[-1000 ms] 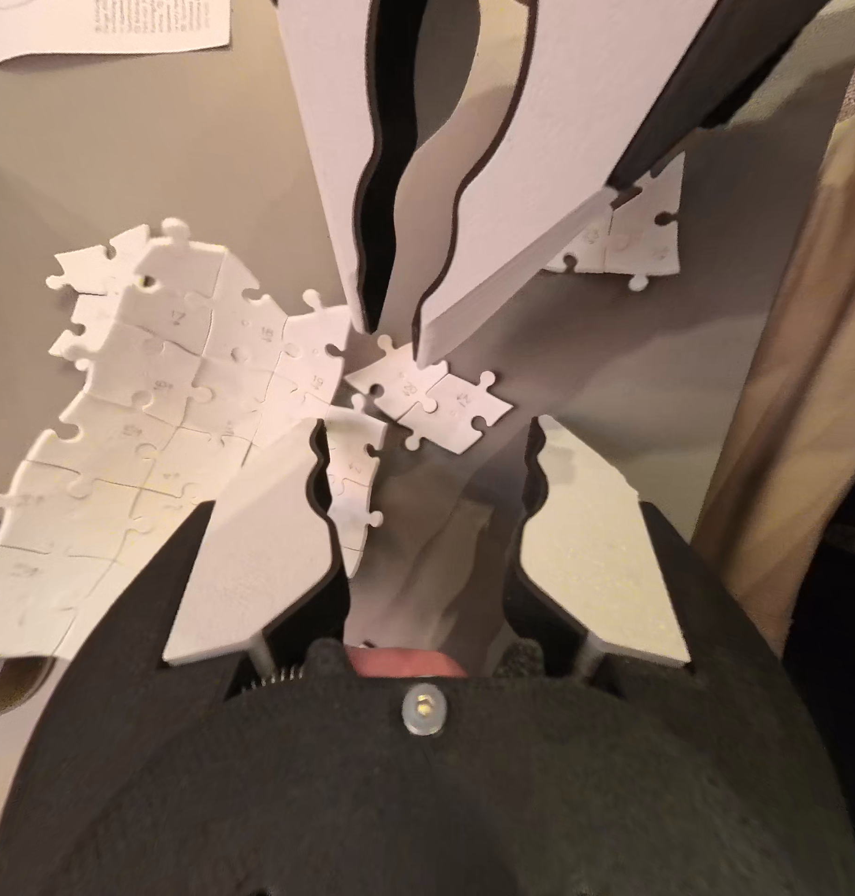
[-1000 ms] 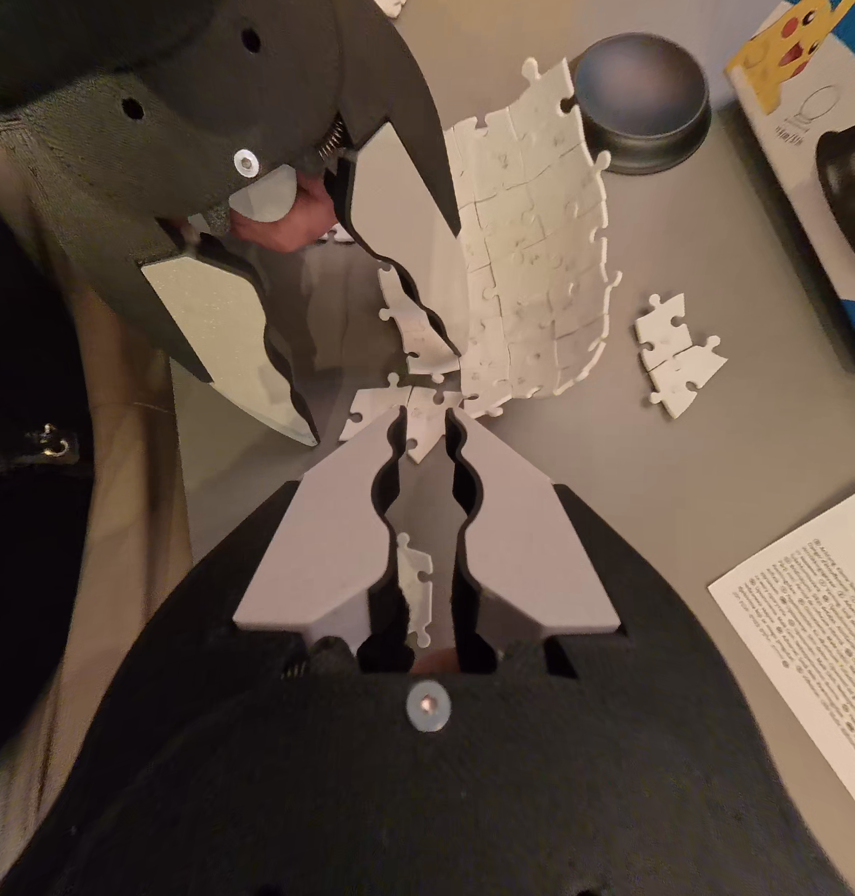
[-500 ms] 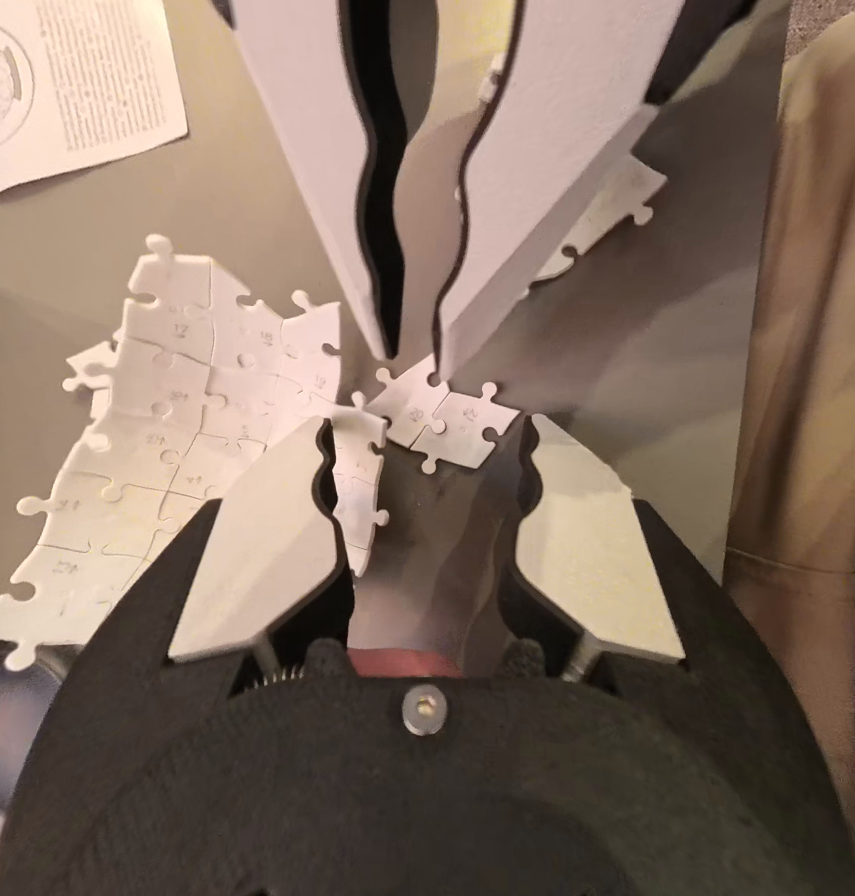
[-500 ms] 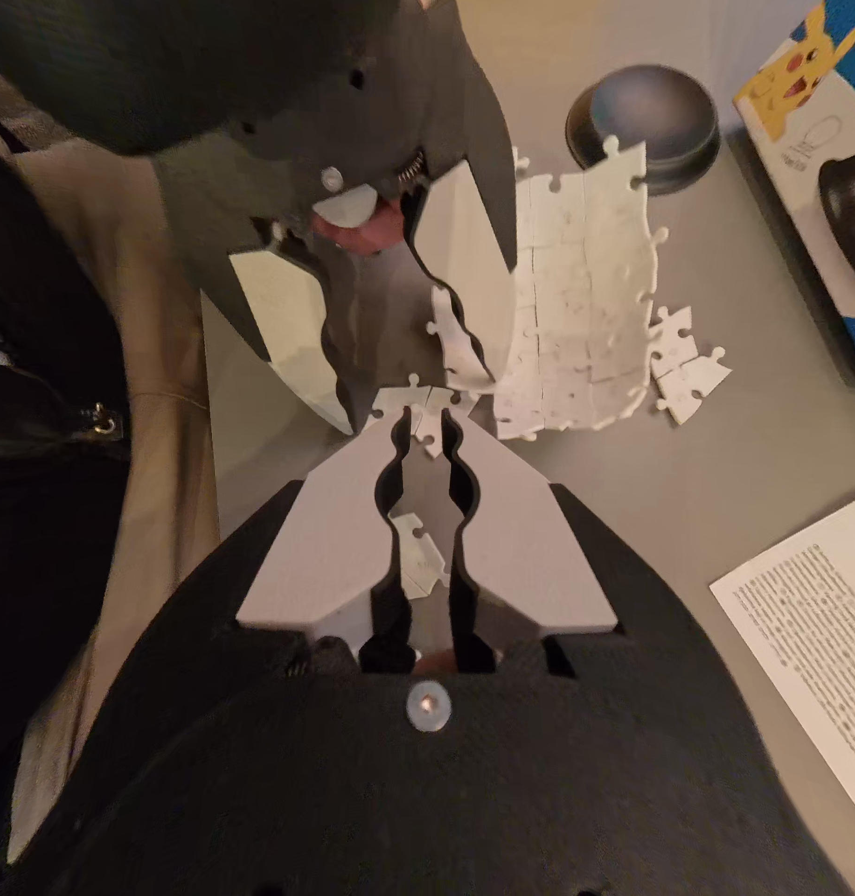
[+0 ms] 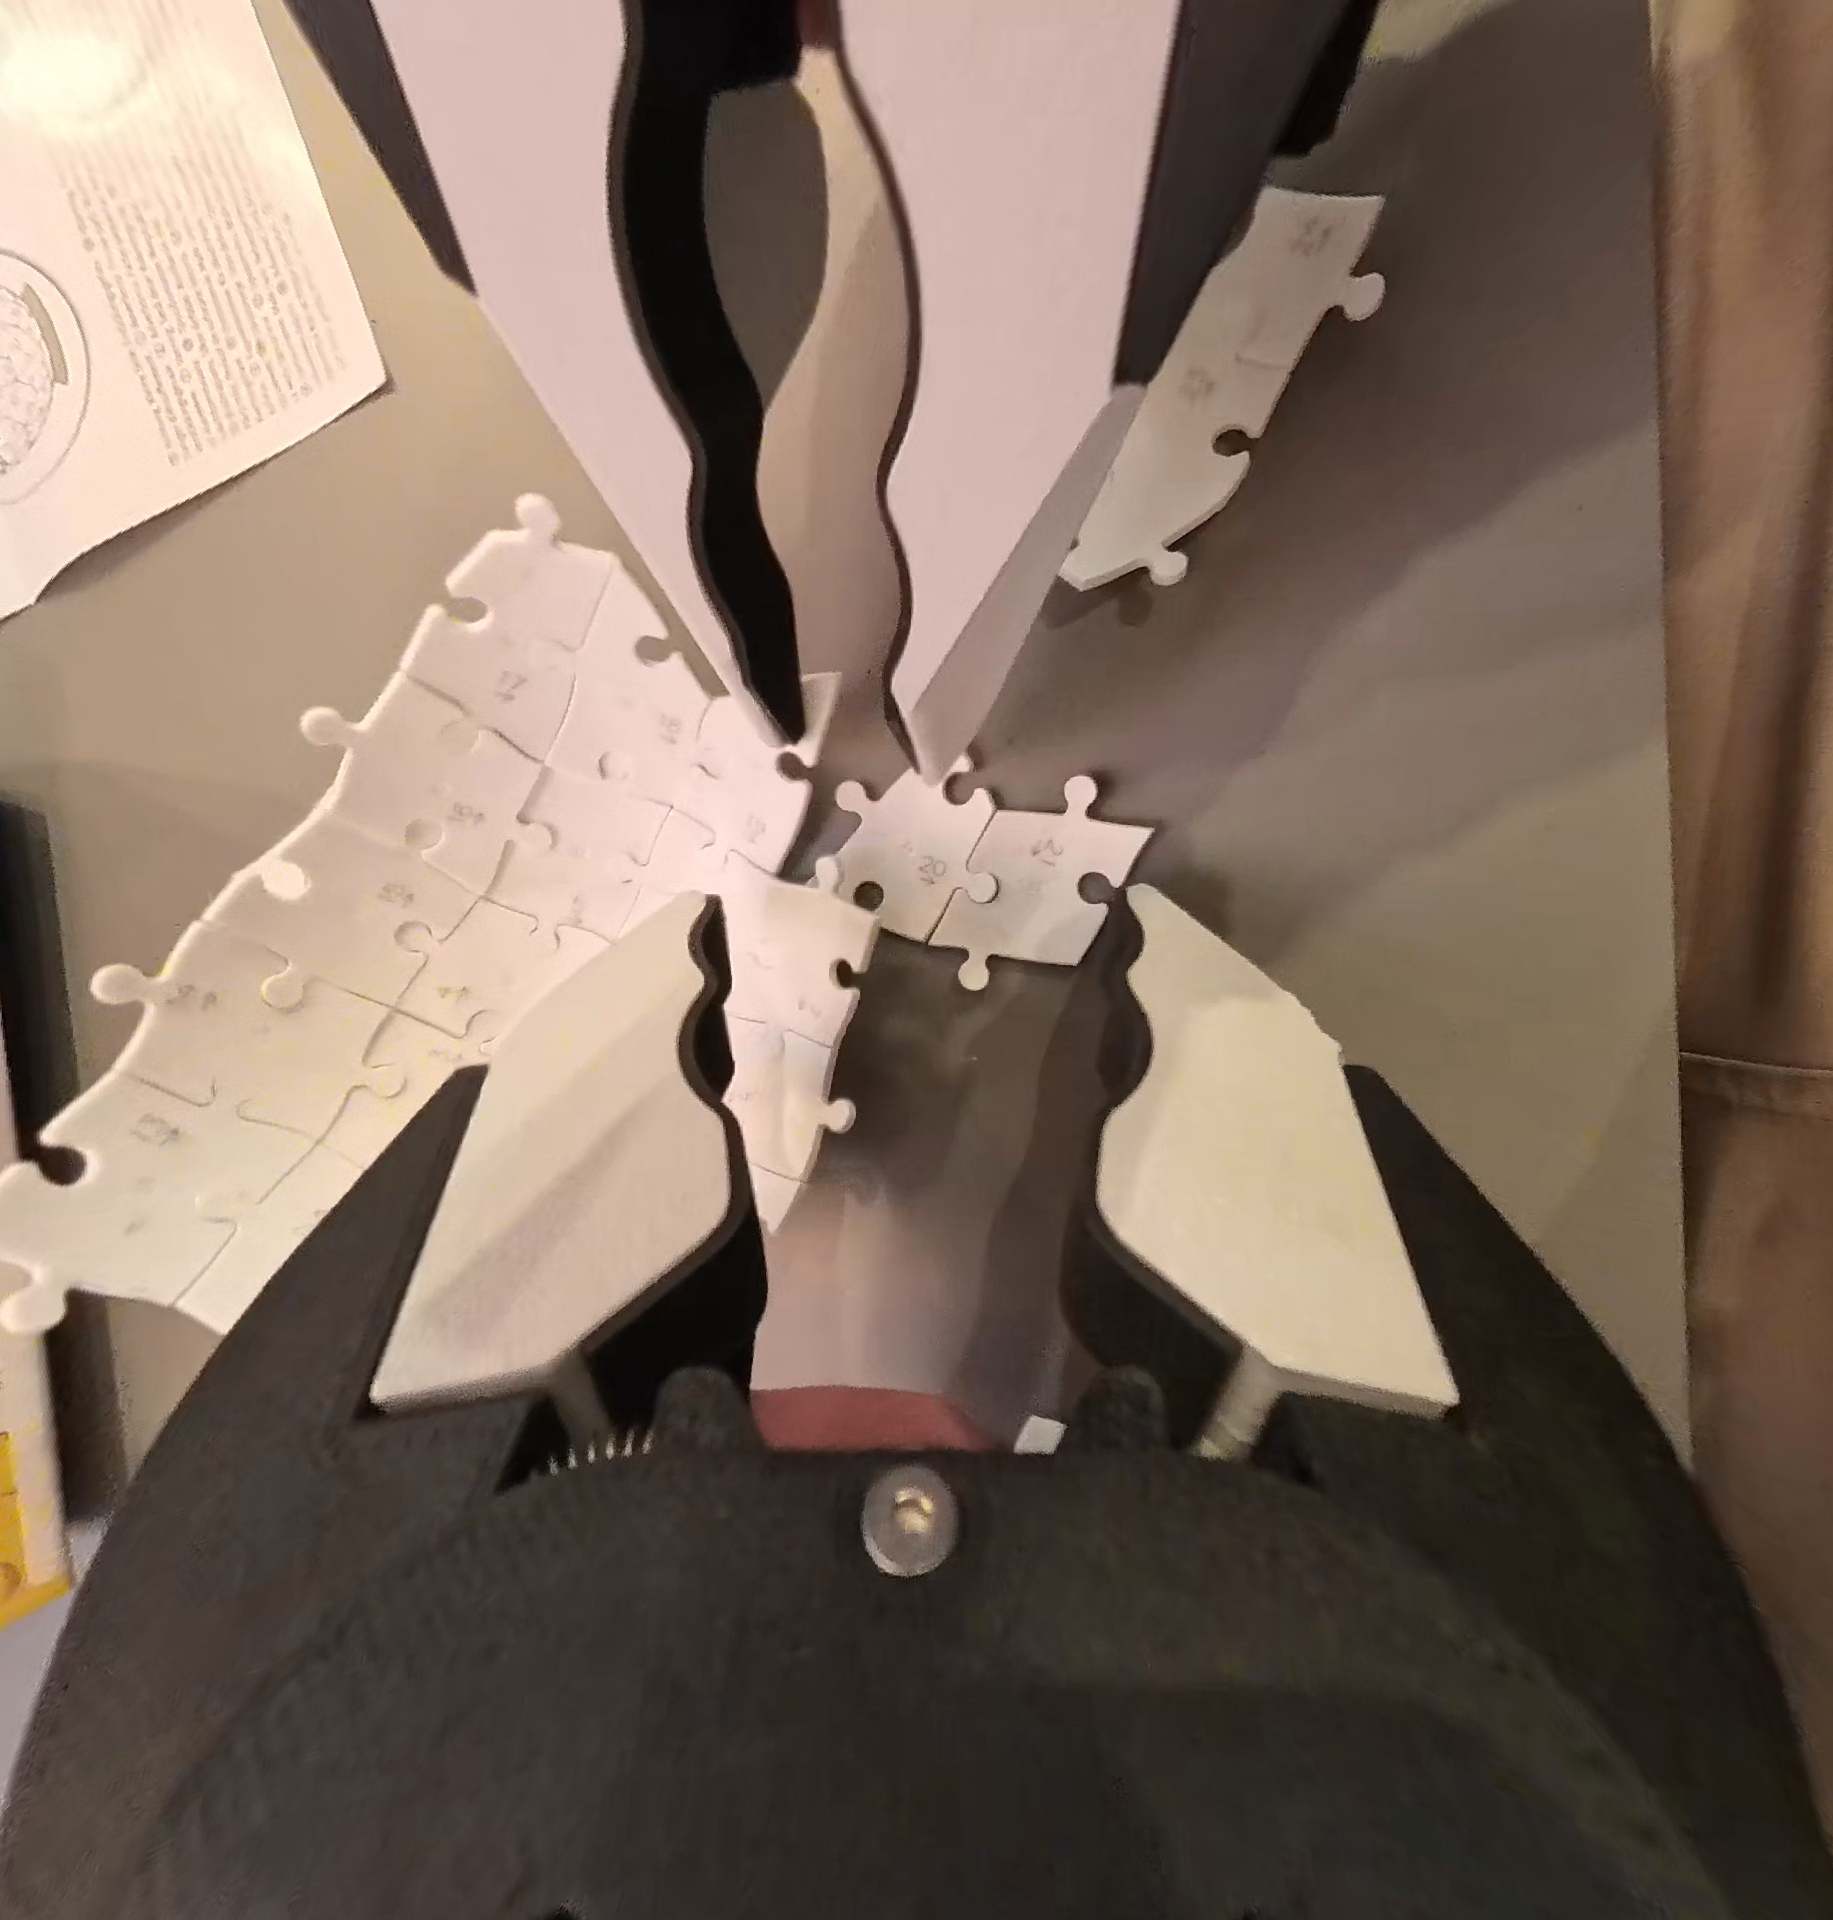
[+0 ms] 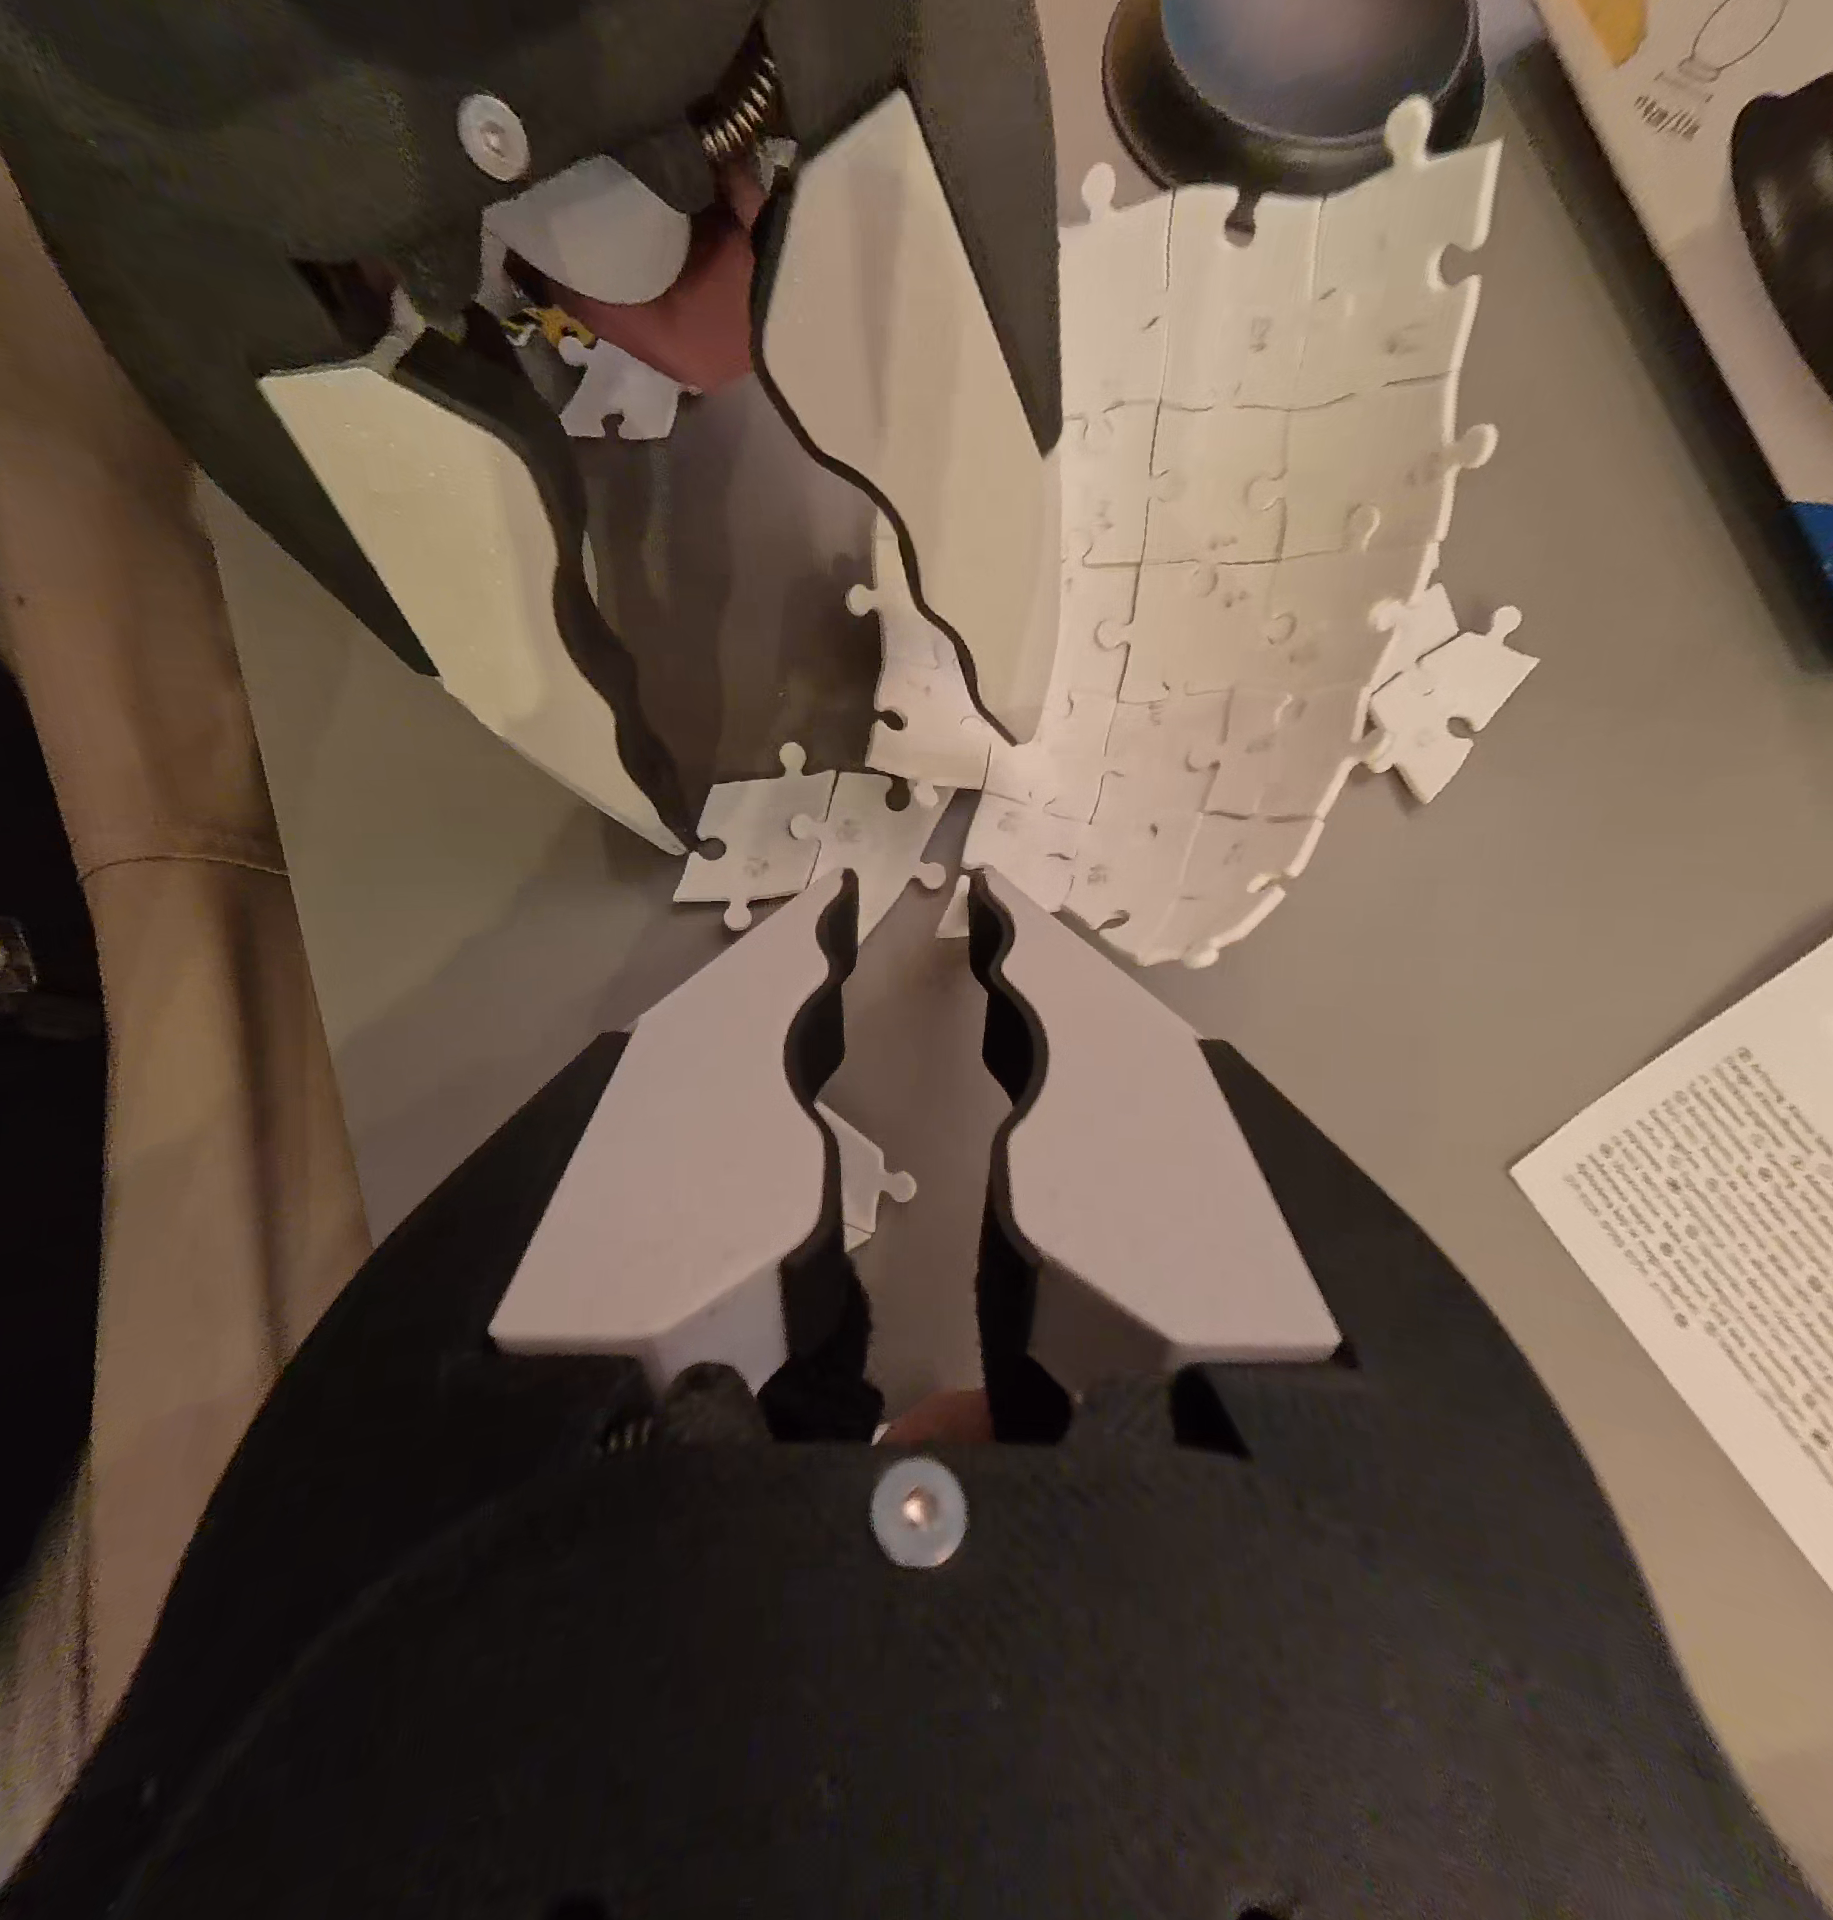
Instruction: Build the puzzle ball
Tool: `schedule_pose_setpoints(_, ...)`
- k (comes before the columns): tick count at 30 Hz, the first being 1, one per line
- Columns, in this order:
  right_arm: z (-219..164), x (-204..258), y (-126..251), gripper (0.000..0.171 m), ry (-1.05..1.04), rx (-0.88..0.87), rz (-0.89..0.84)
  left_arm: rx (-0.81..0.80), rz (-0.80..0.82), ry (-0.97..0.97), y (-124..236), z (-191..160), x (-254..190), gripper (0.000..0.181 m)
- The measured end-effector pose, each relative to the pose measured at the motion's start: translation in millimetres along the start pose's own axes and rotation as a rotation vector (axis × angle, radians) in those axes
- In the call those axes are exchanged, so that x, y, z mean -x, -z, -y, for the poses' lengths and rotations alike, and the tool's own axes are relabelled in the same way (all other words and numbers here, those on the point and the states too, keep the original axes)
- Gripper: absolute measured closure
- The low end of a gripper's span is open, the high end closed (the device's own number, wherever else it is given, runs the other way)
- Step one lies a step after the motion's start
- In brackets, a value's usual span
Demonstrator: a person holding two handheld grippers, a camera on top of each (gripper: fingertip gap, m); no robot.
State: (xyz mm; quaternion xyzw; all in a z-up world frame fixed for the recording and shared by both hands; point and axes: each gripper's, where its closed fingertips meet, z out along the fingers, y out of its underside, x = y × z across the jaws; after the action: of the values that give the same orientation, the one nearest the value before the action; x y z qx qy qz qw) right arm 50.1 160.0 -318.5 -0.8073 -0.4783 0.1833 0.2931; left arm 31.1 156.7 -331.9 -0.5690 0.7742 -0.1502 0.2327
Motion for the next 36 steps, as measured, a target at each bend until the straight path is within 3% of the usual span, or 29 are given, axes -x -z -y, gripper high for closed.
schedule_pose_setpoints(22, -5, 12, -8, 0.153, -0.072, -0.002, 0.076, -0.037, 0.035, -0.088, 4, 0, -4, 0.117)
schedule_pose_setpoints(36, -6, 14, -9, 0.157, -0.081, 0.003, 0.069, -0.034, 0.008, -0.073, 9, 0, -29, 0.122)
